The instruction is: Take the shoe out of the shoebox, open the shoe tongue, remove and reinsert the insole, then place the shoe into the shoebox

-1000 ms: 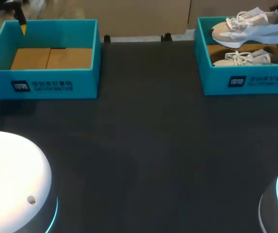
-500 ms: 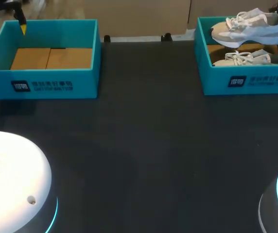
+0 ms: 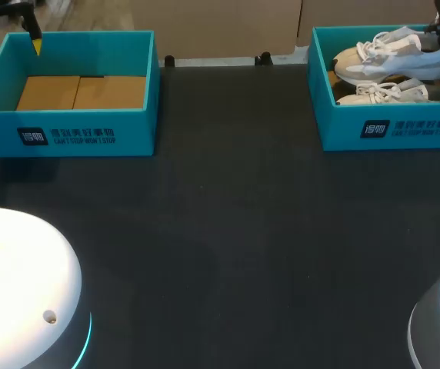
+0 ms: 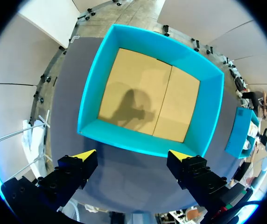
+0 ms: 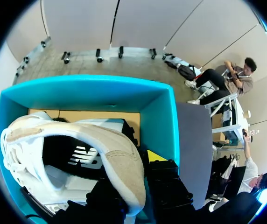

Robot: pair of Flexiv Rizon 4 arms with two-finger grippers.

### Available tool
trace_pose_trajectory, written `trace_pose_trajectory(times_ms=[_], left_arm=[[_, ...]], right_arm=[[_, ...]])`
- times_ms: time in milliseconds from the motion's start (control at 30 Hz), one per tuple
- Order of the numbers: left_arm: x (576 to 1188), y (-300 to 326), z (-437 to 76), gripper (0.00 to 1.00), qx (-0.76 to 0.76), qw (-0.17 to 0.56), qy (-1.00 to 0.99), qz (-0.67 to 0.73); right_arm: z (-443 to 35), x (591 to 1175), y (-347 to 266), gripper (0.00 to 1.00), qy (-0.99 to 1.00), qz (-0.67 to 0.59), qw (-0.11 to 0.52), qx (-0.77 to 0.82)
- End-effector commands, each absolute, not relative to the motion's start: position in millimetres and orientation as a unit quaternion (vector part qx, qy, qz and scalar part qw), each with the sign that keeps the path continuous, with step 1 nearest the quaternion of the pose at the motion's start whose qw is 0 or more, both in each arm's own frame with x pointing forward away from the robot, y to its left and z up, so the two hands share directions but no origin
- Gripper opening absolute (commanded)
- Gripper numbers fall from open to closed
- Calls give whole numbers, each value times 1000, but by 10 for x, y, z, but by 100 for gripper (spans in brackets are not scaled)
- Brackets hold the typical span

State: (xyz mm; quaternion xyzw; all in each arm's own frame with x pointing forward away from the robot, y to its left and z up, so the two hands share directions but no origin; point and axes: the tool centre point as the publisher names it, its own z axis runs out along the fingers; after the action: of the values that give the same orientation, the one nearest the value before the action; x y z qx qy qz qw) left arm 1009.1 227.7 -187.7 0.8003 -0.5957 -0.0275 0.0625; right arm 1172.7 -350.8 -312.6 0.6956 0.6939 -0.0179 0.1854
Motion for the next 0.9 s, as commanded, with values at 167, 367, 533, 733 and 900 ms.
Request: trace_pose_trajectory(times_ms=[167, 367, 533, 733, 900], left_arm=[[10079, 2278, -1872, 100, 801, 62, -596, -27], [10079, 2278, -1872, 100, 801, 62, -596, -27], [10079, 2278, -1872, 100, 801, 62, -596, -27], [10079, 2278, -1872, 100, 801, 62, -596, -27], [10079, 2278, -1872, 100, 801, 62, -596, -27]], right_arm=[[-3258, 11765, -3507, 0, 679, -20, 193, 708], [-3358, 11830, -3513, 0, 673, -22, 191, 714], [-3463, 11839, -3489, 0, 674, -31, 189, 714], [-3572, 11862, -3514, 0, 671, -50, 181, 717], [-3657, 11858, -3532, 0, 668, -54, 168, 723]])
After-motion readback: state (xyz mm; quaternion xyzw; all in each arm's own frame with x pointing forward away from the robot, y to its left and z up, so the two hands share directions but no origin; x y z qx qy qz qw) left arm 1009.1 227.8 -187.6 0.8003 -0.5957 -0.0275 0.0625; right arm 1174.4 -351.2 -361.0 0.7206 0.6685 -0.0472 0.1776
